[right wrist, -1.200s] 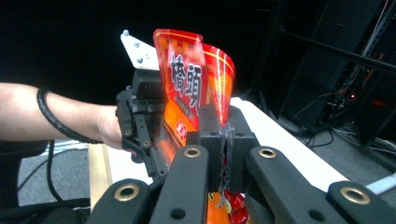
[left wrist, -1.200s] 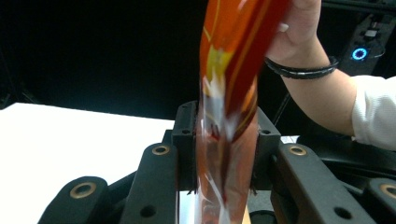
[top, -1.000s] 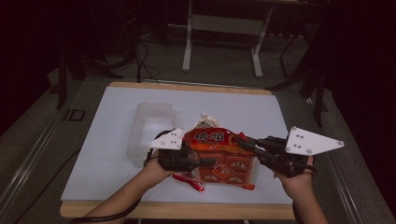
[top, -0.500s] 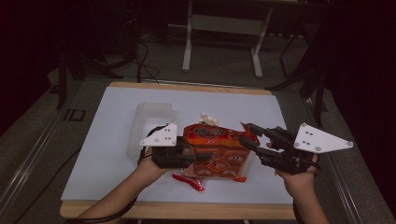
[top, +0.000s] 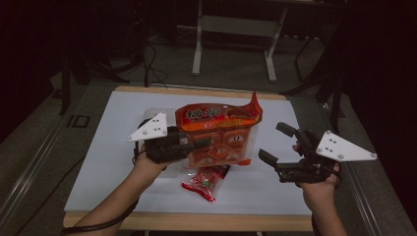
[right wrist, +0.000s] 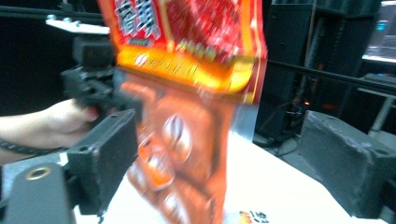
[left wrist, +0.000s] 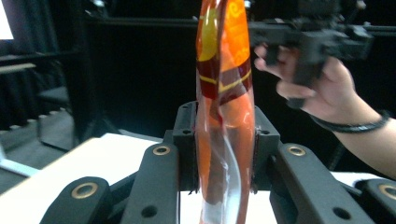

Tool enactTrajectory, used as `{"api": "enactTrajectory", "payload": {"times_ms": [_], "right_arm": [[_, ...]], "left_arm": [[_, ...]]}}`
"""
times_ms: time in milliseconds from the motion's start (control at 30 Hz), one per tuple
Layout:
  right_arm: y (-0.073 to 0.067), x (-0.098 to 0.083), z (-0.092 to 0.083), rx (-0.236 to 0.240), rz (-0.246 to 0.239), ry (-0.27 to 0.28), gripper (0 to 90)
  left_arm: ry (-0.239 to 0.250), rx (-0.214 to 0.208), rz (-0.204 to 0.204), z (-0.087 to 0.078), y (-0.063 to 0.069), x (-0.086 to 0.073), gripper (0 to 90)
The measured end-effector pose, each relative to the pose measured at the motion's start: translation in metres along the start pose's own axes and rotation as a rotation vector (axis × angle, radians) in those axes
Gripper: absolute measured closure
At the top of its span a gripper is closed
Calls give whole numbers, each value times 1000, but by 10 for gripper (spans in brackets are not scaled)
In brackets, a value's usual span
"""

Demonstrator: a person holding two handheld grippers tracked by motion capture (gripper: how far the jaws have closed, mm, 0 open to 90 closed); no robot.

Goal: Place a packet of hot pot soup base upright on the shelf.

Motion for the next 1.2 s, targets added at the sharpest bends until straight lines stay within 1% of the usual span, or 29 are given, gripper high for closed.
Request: {"api": "enactTrajectory", "payload": {"times_ms": [67, 100, 200, 267, 333, 433, 467, 500, 533, 567, 600, 700, 767, 800, 933, 1067, 1200], "right_arm": [[0, -1, -2, -11, -18, -7, 106], [0, -2, -3, -8, -15, -11, 106], [2, -6, -4, -20, -27, -26, 106], [3, -9, -3, -21, -26, -35, 106], [3, -12, -3, -24, -24, -45, 106], [5, -16, -2, -28, -24, -50, 108], [7, -18, -2, -39, -29, -57, 110], [7, -18, -2, -39, -29, -57, 110], [8, -19, -1, -44, -32, -59, 130], [9, -21, -1, -39, -20, -59, 132], [9, -21, -1, -39, -20, -59, 132], [10, -24, -1, -48, -22, -60, 130], [12, -26, -1, -67, -31, -70, 131], [13, -27, -1, -68, -32, -75, 131], [14, -31, -1, -70, -38, -87, 131], [14, -36, 0, -64, -34, -96, 131], [13, -40, 1, -54, -36, -104, 131]], "left_arm": [[17, 33, 6, -6, -8, 7, 714], [27, 48, 4, -9, -12, 10, 714], [60, 109, 4, -19, -26, 17, 714], [72, 157, 7, -25, -35, 20, 714], [78, 194, 13, -31, -44, 22, 714], [89, 237, 23, -41, -58, 24, 714], [93, 253, 21, -44, -62, 25, 714], [95, 275, 22, -47, -67, 25, 714], [100, 296, 22, -50, -72, 25, 714], [103, 315, 21, -53, -77, 25, 714], [110, 334, 20, -56, -82, 24, 714], [133, 383, 6, -66, -96, 20, 714], [135, 406, 5, -71, -104, 16, 714], [140, 418, -7, -74, -108, 13, 715], [145, 464, -16, -84, -122, 0, 715], [153, 502, -43, -92, -136, -14, 715], [138, 537, -40, -98, -147, -28, 714]]}}
Point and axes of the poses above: each handheld gripper's, and its own axes: z roughly forward along the jaws, x roughly out of its top, y roughly to its right, the point moved 10 cm from there along z, roughly forward along the jaws, and after that the axes turned 5 degrees about y, right-handed, at the moved point
